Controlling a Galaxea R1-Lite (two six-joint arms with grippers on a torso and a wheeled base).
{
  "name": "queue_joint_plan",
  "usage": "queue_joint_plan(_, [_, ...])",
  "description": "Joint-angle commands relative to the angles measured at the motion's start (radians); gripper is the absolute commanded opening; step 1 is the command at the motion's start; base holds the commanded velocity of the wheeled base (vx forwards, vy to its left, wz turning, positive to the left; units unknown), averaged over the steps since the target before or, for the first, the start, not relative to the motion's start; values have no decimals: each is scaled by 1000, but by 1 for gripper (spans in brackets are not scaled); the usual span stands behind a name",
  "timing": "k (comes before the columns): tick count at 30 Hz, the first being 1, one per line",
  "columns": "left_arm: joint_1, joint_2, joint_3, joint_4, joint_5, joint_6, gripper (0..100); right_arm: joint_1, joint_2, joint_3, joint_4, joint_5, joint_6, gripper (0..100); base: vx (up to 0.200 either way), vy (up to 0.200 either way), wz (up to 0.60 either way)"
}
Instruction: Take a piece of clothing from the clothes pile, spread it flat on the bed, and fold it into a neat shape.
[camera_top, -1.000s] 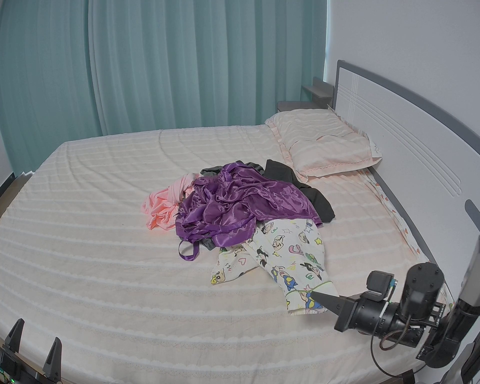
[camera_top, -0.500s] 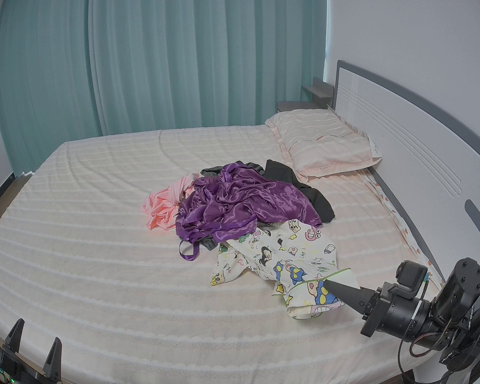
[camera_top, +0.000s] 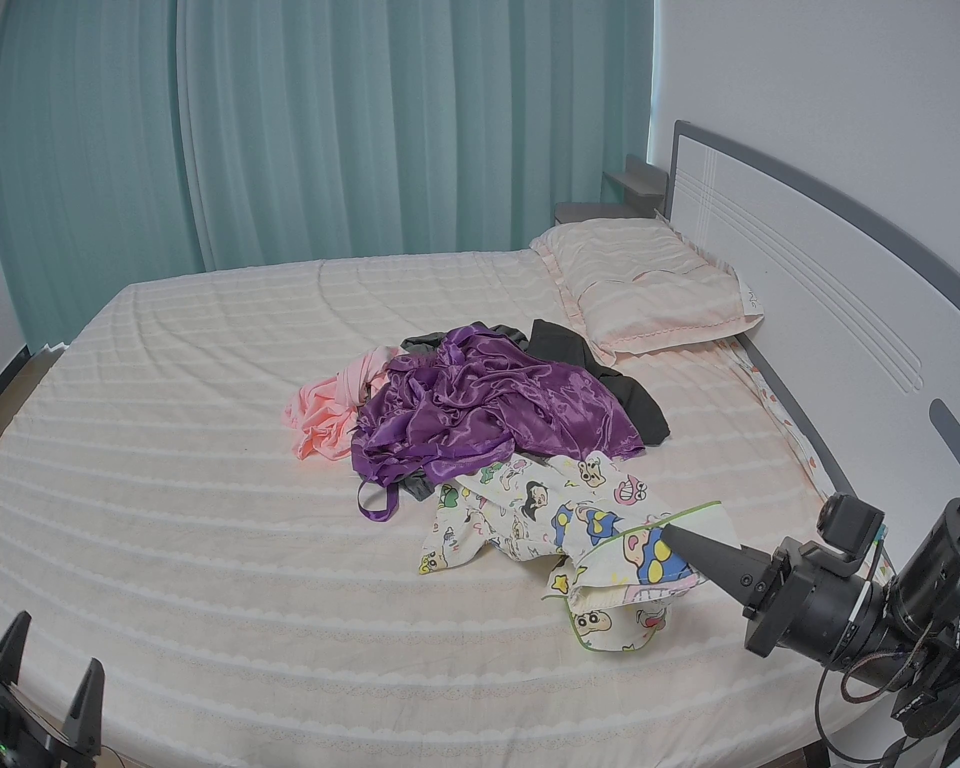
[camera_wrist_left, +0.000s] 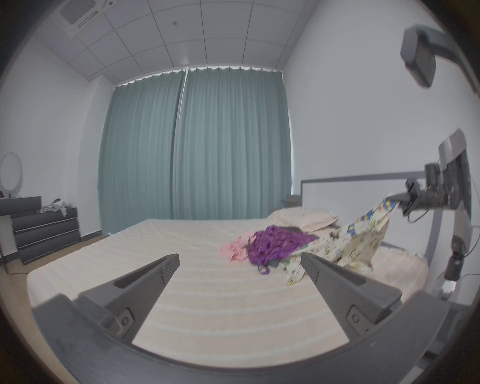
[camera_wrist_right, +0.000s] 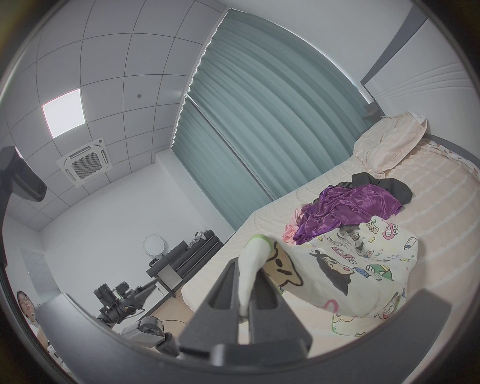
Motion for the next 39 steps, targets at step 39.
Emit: queue_joint_plan(39, [-516, 2136, -362, -1201, -75, -210, 100, -121, 34, -245, 4, -78, 30, 0, 0, 0, 0])
